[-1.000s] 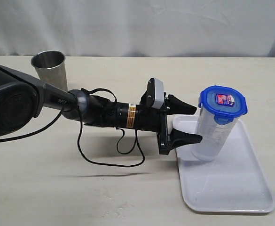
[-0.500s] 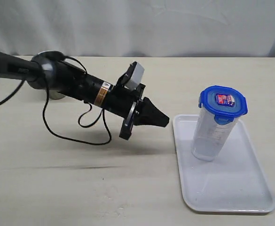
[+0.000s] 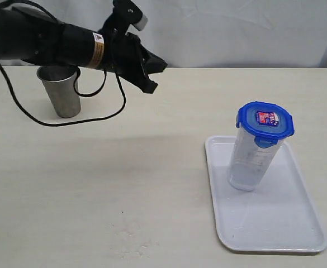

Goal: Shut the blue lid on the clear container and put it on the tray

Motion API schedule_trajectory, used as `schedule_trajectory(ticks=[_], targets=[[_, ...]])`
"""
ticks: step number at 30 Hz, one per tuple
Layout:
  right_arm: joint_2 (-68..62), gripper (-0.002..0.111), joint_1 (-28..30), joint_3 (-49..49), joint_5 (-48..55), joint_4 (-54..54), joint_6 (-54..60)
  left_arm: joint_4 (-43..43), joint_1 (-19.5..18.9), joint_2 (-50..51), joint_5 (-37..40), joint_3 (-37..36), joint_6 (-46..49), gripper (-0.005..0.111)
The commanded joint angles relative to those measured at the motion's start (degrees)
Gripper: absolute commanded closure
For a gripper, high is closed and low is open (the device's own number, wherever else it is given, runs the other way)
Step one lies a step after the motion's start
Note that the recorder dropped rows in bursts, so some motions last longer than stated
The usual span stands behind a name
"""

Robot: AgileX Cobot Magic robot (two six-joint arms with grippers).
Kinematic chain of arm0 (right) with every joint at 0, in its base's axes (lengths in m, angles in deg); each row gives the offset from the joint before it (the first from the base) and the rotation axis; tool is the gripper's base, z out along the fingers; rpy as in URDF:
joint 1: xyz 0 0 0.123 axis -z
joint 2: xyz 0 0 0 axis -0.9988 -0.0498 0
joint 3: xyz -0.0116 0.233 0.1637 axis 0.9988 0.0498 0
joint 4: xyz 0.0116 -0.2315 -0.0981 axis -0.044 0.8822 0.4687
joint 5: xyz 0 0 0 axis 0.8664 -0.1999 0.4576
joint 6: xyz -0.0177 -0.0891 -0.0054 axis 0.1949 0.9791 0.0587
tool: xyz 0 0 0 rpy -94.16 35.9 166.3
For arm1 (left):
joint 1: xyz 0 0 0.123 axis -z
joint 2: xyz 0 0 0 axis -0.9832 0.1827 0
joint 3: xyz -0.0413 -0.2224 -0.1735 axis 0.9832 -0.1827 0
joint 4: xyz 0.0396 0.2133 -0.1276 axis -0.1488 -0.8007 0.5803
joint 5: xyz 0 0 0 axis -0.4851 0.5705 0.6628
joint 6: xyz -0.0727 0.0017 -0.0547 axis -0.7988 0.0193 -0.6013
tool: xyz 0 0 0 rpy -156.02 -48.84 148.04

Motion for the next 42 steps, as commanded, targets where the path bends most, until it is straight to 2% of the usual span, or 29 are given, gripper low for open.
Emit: schedule_trajectory(ticks=[1, 5, 12, 34, 42], targets=[[5.3, 0.104, 0.0, 3.3, -4.2, -0.2, -2.6, 0.4, -0.2, -7.0, 7.0, -4.9, -3.0, 0.107], [10.2, 0.104, 0.0, 6.3, -5.4, -0.2, -3.4, 0.4, -0.2, -13.6, 12.4, -10.5, -3.3, 0.107], [17.1, 0.104, 0.0, 11.3, -9.2, -0.2, -6.7, 1.2, -0.2, -30.2, 26.3, -22.5, -3.4, 0.107], [39.8, 0.104, 0.0, 30.2, -13.7, 0.0, -13.0, 11.8, -0.2, -94.9, 29.0, -58.6, -3.8, 0.107], [40.2, 0.104, 0.0, 32.6, -9.0, 0.0, -13.0, 13.8, -0.2, -112.0, 29.1, -62.1, -5.3, 0.107]])
